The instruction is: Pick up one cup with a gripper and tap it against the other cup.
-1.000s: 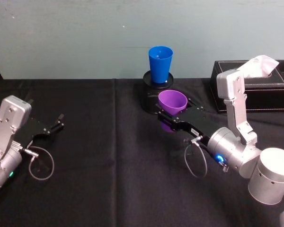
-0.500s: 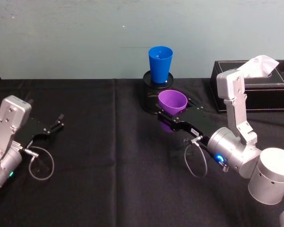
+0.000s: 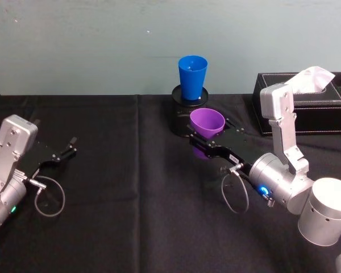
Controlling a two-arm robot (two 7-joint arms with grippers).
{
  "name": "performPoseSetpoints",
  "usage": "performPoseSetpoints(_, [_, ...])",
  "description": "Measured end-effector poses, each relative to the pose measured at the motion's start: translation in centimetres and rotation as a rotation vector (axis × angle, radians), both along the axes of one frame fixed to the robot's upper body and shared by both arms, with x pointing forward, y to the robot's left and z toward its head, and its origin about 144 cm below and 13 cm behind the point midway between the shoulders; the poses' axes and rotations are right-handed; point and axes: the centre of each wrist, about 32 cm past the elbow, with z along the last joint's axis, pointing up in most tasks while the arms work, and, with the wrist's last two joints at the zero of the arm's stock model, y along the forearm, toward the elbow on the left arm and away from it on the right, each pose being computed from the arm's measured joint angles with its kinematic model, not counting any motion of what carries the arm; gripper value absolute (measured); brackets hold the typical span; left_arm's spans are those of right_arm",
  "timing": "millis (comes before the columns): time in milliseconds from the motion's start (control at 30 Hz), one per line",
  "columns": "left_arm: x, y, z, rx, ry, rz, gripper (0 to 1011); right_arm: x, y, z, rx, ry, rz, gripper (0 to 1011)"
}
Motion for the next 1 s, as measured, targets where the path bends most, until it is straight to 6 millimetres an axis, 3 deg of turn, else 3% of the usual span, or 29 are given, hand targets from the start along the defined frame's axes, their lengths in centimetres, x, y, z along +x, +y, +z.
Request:
performPoseSetpoints(800, [0.0,0.0,0.0,0.000,0.000,0.000,1000,0.0,0.0,0.0,0.000,0.000,0.000,733])
performPoseSetpoints(1000, [0.0,0.0,0.0,0.000,0.000,0.000,1000,1.4,0.3,0.2,0.020,0.003,0.005,733])
